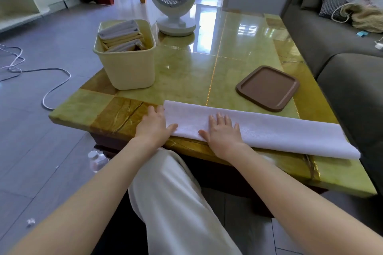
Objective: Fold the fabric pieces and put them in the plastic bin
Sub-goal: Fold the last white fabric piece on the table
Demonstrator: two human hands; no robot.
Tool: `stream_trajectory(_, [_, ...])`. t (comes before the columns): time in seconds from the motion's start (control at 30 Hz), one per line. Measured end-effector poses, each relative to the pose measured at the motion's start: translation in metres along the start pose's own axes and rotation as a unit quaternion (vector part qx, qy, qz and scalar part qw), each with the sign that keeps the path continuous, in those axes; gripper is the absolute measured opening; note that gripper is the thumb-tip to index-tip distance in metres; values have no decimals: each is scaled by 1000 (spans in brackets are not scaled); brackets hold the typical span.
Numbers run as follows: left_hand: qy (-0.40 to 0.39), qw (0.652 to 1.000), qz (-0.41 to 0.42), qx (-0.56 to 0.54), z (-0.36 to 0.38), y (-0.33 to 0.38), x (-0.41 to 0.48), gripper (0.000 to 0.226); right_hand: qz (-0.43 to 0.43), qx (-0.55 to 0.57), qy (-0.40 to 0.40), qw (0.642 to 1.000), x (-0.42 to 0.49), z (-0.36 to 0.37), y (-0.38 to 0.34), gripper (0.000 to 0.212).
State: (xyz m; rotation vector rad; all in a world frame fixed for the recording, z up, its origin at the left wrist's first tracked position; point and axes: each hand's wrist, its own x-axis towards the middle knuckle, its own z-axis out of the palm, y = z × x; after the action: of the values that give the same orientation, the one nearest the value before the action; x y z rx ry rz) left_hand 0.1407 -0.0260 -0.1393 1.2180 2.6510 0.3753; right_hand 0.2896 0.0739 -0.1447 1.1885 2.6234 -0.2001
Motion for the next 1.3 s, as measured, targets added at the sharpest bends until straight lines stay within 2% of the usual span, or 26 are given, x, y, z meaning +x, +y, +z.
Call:
stream_trajectory(0.2, [-17, 996, -70, 45, -9, 2, 1, 60, 2, 6, -4, 1000, 1, -2, -3, 64])
stream_trajectory(0.3, [-22, 998, -61, 19, -12, 2, 3, 41, -2, 8, -1, 1000, 3, -2, -5, 63])
stream_trajectory(0.4, [1, 997, -55, -49, -14, -1, 7, 29, -5, 20, 5, 1000, 8, -4, -9, 63])
stream_trajectory(0.5, [23, 983, -60, -172, -20, 0, 9, 24, -7, 51, 9, 999, 13, -7, -18, 62])
stream_trajectory(0.6, [68, 963, -45, -257, -28, 7, 7, 39, -27, 114, 32, 993, 15, -12, -23, 54])
stream_trajectory(0.67, [117, 957, -4, -266, -31, 12, 6, 52, -62, 199, 47, 977, 13, -16, -24, 50])
stream_trajectory(0.77, [163, 940, 67, -292, -35, 28, 5, 57, -103, 343, 62, 932, 6, -24, -27, 44])
stream_trajectory(0.9, [157, 919, 144, -332, -36, 59, -2, 54, -70, 568, 113, 812, 4, -40, -32, 29])
stream_trajectory(0.97, [146, 910, 180, -343, -31, 72, -6, 53, -30, 639, 109, 760, 1, -52, -23, 38])
stream_trajectory(1.0, [140, 909, 196, -340, -28, 77, -7, 53, -14, 655, 99, 749, -1, -57, -15, 45])
stream_trajectory(1.07, [121, 912, 221, -323, -19, 85, -8, 55, 10, 654, 81, 752, -7, -63, 3, 49])
stream_trajectory(1.23, [44, 921, 277, -269, 3, 98, -14, 61, 71, 654, 36, 752, -11, -56, 35, 21])
stream_trajectory(1.3, [34, 930, 281, -234, 12, 97, -14, 63, 98, 638, 38, 763, -9, -50, 43, 16])
